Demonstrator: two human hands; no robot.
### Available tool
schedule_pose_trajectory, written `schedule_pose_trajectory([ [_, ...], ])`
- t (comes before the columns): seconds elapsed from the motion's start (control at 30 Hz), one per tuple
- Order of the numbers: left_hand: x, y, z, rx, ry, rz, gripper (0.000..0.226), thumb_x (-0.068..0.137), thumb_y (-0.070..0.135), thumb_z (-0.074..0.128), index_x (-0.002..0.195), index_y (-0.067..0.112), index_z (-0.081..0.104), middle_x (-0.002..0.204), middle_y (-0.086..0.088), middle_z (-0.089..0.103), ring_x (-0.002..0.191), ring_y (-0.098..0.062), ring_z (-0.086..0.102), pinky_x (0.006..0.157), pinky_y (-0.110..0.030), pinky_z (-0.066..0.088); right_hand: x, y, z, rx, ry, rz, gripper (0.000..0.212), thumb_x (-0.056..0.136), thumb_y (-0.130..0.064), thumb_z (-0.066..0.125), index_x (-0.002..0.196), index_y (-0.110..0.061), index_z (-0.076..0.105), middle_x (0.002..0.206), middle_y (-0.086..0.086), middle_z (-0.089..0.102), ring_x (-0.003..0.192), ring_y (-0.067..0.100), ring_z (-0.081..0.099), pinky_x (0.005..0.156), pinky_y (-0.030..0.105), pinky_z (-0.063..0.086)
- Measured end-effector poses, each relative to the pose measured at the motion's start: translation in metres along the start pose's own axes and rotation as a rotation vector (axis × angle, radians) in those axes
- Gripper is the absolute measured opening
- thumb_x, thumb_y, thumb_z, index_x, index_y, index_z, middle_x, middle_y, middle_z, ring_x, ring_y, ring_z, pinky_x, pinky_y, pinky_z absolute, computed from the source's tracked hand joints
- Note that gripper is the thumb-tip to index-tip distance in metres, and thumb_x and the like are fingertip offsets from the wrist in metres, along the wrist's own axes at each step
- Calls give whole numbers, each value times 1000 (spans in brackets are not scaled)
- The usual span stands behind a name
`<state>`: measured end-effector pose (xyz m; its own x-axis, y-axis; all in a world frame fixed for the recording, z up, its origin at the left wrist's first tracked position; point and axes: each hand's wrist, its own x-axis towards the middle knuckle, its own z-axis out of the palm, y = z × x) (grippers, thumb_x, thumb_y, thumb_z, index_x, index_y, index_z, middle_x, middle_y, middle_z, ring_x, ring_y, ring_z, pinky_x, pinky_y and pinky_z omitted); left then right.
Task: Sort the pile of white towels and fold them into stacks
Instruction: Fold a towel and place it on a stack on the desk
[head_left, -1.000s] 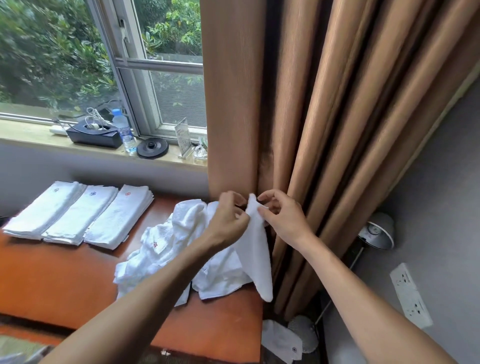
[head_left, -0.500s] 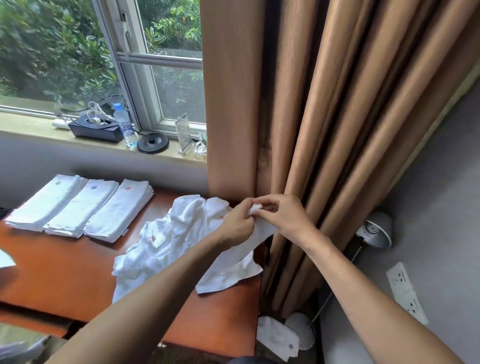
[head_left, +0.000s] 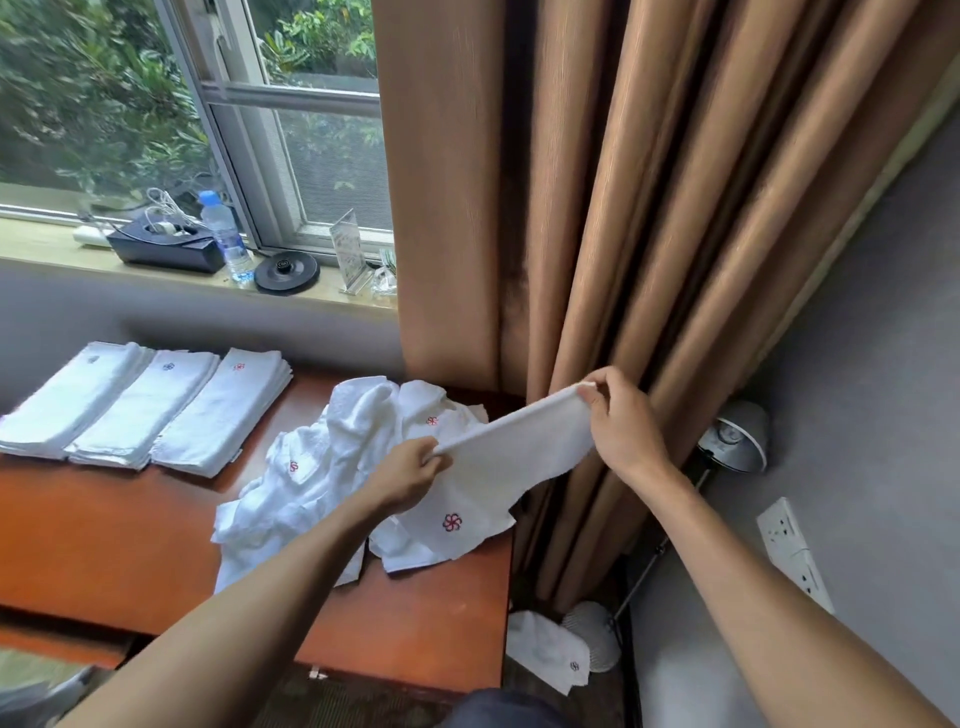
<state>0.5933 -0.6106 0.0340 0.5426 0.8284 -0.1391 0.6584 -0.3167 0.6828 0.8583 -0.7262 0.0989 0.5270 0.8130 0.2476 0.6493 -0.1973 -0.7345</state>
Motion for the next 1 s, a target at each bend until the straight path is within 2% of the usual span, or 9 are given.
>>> schedule_pose_trajectory([
  [0.1,2,1,-7,-23,29,28,30,101,24,61,75,13,51,71,3,52,69,-15,49,68,-34,36,-10,23,-2,-25,-17,65,5,105,-29,53,101,-31,56,99,-15,65,100,16,61,84,39,48],
  [0.23,3,22,-8,-33,63,99,26,103,27,58,108,3,68,107,-8,71,98,-20,62,91,-41,51,-19,34,10,0,-134,99,9,105,-25,53,108,-30,59,108,-11,66,107,15,61,87,35,47],
  [0.37,6,27,-10,17,75,131,26,102,30,56,94,7,64,90,-6,69,87,-23,64,82,-44,52,-21,30,16,99,-120,139,12,106,-22,51,111,-28,60,109,-11,65,107,14,60,85,31,42],
  [0.47,5,23,-14,-9,79,109,22,100,30,61,94,9,66,88,-2,67,83,-20,62,73,-33,48,-19,24,17,72,-135,74,16,106,-21,50,116,-27,61,107,-19,62,105,9,58,87,33,46],
  [0.6,6,38,-19,-5,19,203,11,96,26,69,94,16,66,85,10,60,81,-9,55,71,-22,40,-17,24,21,32,-176,44,23,102,-14,51,116,-30,60,120,-10,57,104,1,56,88,22,47],
  [0.7,4,55,-21,53,-83,291,13,92,18,73,104,21,69,95,12,62,86,0,54,73,-7,39,-19,13,34,152,-345,-16,35,93,-5,61,115,-32,64,120,-9,58,112,1,57,102,22,46],
  [0.8,0,67,-22,23,-128,336,22,89,7,73,108,17,68,103,8,66,92,4,55,79,-8,42,-20,-5,50,122,-576,-94,34,89,-14,68,119,-31,69,122,-19,67,120,-4,57,108,20,41],
  [0.9,-9,69,-31,-16,-70,337,23,88,3,71,108,12,66,102,2,66,99,-13,61,86,-27,49,-23,-15,60,156,-651,-92,22,87,-26,69,108,-31,73,108,-17,74,109,0,65,101,25,48],
  [1.0,-22,59,-42,-87,36,285,22,83,1,71,103,8,66,98,0,67,94,-15,64,82,-27,52,-29,-23,74,178,-752,-85,27,80,-46,71,100,-28,72,100,-14,73,102,3,66,97,29,51],
])
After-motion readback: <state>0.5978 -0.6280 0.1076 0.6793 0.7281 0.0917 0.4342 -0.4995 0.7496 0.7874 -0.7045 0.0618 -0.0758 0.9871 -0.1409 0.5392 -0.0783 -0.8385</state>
